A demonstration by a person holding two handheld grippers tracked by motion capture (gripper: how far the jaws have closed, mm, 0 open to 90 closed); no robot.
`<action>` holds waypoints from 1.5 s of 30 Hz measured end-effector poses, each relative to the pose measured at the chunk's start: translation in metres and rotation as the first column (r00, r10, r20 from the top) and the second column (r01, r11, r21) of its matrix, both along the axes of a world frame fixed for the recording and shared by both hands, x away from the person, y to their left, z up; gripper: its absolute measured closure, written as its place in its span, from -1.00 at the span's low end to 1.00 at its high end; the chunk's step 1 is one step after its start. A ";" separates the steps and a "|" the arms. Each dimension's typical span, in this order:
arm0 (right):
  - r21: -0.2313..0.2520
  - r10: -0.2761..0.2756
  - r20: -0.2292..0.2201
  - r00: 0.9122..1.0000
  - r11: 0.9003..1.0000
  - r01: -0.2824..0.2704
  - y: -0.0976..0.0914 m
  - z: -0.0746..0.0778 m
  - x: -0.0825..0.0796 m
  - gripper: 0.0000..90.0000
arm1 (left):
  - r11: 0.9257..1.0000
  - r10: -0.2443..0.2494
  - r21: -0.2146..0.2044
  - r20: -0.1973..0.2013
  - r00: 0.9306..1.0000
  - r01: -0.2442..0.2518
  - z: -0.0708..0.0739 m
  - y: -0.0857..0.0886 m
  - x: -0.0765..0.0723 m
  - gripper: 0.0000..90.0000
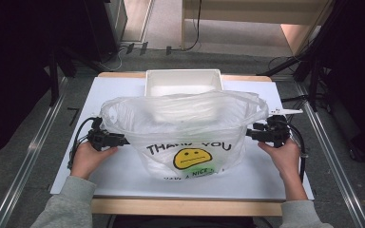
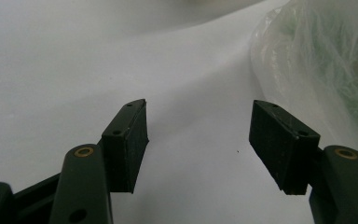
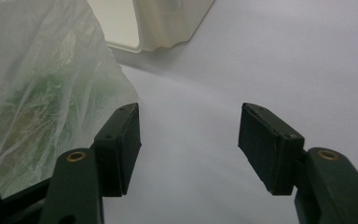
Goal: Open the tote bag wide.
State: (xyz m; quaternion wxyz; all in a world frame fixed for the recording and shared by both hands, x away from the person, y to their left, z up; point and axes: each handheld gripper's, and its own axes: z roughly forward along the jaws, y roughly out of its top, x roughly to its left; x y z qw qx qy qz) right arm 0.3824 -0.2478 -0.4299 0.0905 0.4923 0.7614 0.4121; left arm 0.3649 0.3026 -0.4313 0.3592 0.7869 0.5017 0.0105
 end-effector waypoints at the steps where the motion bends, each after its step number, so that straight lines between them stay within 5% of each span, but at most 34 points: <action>1: 0.004 0.000 0.000 1.000 1.000 0.000 0.000 0.000 0.000 -0.10 | 1.000 -0.003 0.003 -0.001 1.000 0.003 0.000 0.000 0.000 -0.16; 20: 0.007 0.026 -0.010 1.000 1.000 -0.026 -0.002 0.001 0.001 0.02 | 1.000 -0.016 -0.006 0.009 1.000 0.017 0.004 0.003 0.000 -0.13; 26: 0.022 0.054 -0.006 0.999 0.998 -0.053 -0.004 0.009 0.003 0.14 | 0.997 -0.056 -0.047 0.011 0.998 0.057 0.014 0.005 0.004 0.14; 30: 0.045 0.095 0.023 0.995 0.994 -0.096 -0.007 0.025 0.004 0.13 | 0.992 -0.095 -0.079 0.014 0.995 0.095 0.025 0.006 0.006 0.25; 45: 0.004 0.240 0.056 0.969 0.971 -0.241 -0.015 0.102 0.024 0.21 | 0.982 -0.183 -0.049 0.038 0.982 0.185 0.072 0.016 0.025 0.76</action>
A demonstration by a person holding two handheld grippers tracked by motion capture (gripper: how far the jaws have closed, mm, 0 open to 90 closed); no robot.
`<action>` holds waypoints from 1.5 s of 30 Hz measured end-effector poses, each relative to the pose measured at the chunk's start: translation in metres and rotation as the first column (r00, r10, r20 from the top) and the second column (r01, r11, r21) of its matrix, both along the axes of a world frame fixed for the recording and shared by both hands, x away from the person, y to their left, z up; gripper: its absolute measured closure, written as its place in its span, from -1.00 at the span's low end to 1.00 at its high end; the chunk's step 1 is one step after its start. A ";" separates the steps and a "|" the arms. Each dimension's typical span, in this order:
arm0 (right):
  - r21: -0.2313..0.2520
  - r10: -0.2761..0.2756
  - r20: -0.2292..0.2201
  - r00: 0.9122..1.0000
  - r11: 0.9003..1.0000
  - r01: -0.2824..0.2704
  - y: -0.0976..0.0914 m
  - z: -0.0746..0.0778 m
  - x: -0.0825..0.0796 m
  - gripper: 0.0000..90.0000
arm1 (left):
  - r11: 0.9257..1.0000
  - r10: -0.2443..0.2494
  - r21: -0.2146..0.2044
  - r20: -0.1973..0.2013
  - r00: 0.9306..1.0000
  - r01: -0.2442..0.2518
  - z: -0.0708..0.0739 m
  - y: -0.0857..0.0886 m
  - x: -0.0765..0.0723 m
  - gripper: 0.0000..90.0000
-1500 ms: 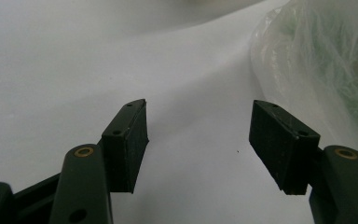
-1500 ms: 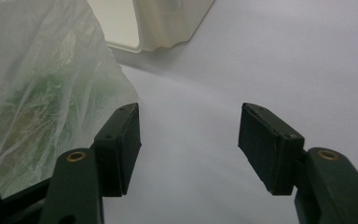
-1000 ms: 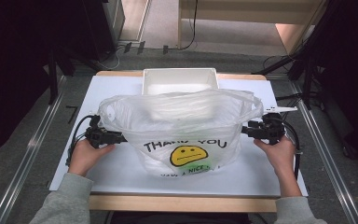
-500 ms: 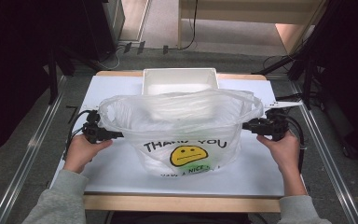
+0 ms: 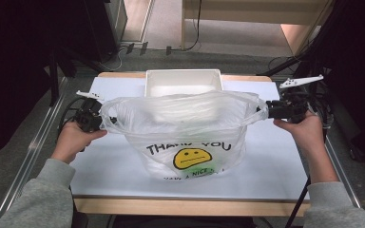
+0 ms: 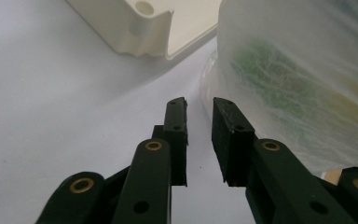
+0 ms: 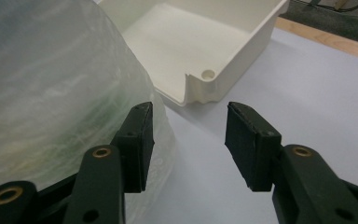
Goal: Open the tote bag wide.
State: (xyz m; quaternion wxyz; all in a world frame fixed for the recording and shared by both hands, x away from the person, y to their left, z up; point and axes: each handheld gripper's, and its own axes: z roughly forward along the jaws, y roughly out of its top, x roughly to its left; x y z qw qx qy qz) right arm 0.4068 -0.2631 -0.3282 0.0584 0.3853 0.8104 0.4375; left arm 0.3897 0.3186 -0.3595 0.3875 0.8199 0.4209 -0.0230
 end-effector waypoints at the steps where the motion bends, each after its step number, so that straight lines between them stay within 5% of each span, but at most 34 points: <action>1: 0.000 0.000 0.000 1.000 1.000 0.000 0.000 0.000 0.000 0.21 | 1.000 0.000 0.000 0.000 1.000 0.000 0.000 0.000 0.000 0.77; 14: 0.024 0.054 0.008 0.999 0.998 -0.054 0.010 0.050 0.011 0.68 | 1.000 -0.018 0.020 0.029 0.999 0.017 0.045 0.003 0.018 1.00; 21: 0.011 0.073 0.058 0.996 0.997 -0.073 0.029 0.083 0.010 0.97 | 0.999 -0.033 0.020 0.082 0.996 0.031 0.090 -0.002 0.021 1.00; 28: -0.016 0.130 0.078 0.988 0.992 -0.129 0.055 0.115 0.005 1.00 | 0.998 -0.064 0.019 0.133 0.989 0.062 0.127 -0.017 0.016 1.00; 35: -0.030 0.181 0.102 0.978 0.983 -0.179 0.086 0.137 -0.005 1.00 | 0.993 -0.117 0.034 0.153 0.981 0.113 0.143 -0.042 0.008 1.00; 45: -0.053 0.250 0.086 0.964 0.968 -0.246 0.121 0.143 -0.006 1.00 | 0.988 -0.152 0.040 0.141 0.978 0.148 0.150 -0.079 0.012 1.00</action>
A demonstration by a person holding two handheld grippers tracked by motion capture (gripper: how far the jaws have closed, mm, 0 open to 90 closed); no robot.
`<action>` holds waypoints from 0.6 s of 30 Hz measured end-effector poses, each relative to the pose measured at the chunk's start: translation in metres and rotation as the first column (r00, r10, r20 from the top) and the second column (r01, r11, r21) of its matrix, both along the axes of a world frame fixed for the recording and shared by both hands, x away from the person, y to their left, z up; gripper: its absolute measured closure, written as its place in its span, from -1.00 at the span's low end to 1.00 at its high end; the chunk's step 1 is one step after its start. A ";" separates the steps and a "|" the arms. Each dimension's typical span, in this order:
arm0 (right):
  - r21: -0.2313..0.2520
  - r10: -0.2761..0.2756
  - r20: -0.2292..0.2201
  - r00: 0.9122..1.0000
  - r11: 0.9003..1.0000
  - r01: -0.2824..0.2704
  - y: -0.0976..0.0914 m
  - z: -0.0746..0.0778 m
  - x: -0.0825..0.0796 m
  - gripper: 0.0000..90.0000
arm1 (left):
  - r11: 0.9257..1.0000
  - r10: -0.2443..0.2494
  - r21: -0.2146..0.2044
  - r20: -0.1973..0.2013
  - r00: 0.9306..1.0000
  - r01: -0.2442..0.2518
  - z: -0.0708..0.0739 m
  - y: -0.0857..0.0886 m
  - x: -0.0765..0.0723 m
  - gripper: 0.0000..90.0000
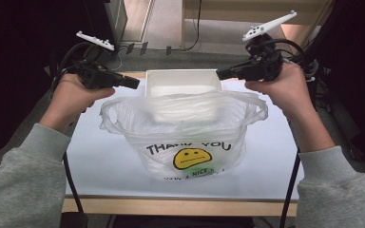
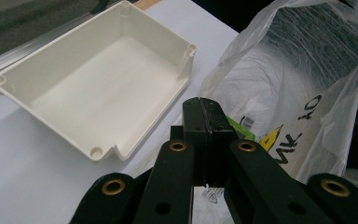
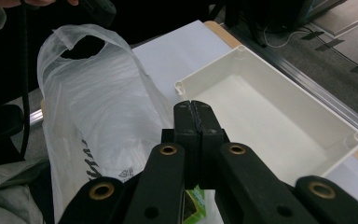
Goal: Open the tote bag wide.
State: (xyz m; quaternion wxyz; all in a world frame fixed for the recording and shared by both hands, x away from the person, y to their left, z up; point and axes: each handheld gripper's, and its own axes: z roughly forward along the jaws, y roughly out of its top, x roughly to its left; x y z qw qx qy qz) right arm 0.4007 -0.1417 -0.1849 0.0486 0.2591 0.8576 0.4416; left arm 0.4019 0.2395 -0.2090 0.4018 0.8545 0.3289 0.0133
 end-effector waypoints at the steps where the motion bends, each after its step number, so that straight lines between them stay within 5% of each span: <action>1: -0.006 0.023 -0.001 1.000 1.000 -0.023 0.011 -0.002 0.001 1.00 | 1.000 -0.009 0.000 -0.005 1.000 0.009 -0.001 -0.008 0.002 1.00; 7: -0.021 0.081 -0.018 0.997 0.996 -0.082 0.034 -0.016 0.002 1.00 | 0.999 -0.039 0.008 -0.014 0.999 0.039 -0.014 -0.032 0.003 1.00; 18: -0.070 0.080 -0.065 0.995 0.994 -0.084 0.032 -0.060 0.001 1.00 | 0.997 -0.044 0.055 -0.057 0.997 0.047 -0.051 -0.044 0.001 1.00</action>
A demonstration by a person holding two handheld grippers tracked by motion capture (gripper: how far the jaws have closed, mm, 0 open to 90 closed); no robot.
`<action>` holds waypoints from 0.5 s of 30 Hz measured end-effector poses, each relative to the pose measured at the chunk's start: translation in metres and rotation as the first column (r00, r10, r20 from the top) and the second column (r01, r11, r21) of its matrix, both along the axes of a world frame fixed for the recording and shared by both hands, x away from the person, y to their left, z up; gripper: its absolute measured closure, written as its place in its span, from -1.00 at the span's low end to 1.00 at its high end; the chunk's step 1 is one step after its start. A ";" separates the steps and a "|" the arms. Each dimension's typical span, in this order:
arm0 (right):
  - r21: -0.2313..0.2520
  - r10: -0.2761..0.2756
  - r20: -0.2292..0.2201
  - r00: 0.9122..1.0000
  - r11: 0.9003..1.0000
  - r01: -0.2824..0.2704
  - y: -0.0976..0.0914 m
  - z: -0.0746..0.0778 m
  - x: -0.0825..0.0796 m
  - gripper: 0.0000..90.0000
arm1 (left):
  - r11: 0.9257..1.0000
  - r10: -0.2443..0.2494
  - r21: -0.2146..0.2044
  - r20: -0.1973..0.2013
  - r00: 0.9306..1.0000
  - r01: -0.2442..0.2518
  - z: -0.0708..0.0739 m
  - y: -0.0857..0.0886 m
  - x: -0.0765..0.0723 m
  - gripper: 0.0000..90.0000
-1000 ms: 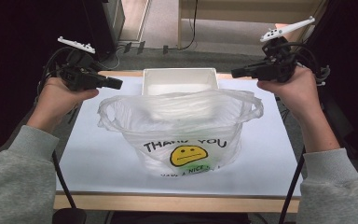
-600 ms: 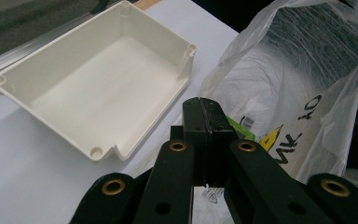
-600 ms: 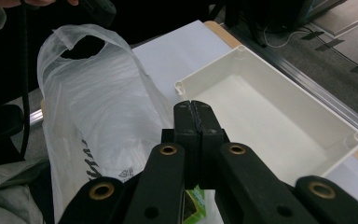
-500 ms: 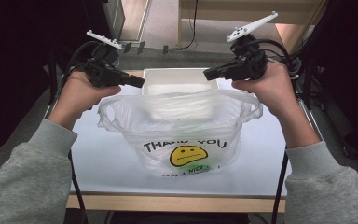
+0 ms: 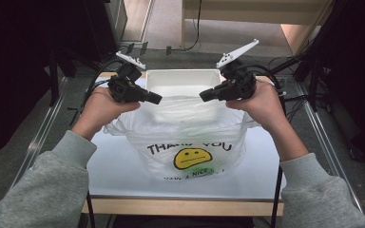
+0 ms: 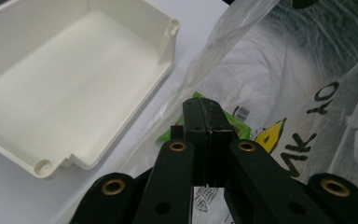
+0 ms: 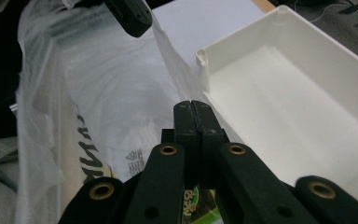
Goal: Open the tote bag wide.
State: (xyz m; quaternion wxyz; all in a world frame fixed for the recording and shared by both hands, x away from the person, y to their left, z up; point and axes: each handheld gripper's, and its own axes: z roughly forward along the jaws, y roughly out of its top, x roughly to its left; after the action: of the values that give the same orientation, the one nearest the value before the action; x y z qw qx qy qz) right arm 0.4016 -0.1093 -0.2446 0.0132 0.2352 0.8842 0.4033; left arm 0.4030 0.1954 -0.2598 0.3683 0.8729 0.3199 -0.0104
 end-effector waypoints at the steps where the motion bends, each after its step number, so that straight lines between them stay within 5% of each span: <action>1: -0.006 -0.002 -0.003 1.000 1.000 0.002 -0.001 -0.003 0.000 1.00 | 1.000 0.001 -0.001 -0.005 1.000 -0.001 -0.003 -0.001 0.000 1.00; 15: -0.003 -0.023 -0.048 0.999 1.000 0.023 -0.015 -0.047 -0.003 1.00 | 1.000 -0.008 0.007 -0.018 1.000 0.008 -0.034 -0.014 -0.008 1.00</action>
State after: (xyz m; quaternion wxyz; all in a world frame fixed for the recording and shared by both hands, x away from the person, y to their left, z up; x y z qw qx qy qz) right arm 0.3983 -0.1244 -0.2911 -0.0031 0.2551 0.8821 0.3961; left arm 0.3949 0.1810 -0.2935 0.3623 0.8754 0.3195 -0.0185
